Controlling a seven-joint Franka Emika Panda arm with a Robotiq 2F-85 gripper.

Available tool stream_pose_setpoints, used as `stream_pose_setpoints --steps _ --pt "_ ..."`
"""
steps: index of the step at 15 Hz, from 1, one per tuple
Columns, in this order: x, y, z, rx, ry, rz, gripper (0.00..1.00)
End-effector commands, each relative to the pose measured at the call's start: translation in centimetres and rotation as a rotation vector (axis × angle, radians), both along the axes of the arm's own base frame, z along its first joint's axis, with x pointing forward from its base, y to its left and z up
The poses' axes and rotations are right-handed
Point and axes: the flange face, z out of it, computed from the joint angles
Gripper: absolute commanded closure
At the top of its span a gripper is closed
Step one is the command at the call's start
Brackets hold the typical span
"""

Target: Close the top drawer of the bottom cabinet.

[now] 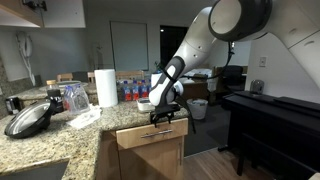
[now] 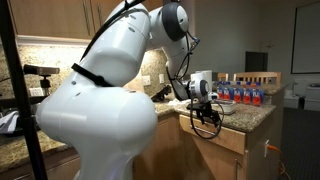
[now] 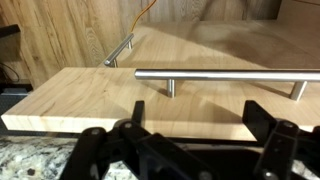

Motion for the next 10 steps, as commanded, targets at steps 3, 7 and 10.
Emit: stream_pose_setpoints --steps 3,7,10 --pt "1.35 -0.71 -0.23 0.003 0.003 0.026 0.00" --pt "1.15 -0.66 0.20 0.000 -0.014 0.025 0.00" --pt "0.68 -0.37 0.24 0.001 -0.025 0.026 0.00"
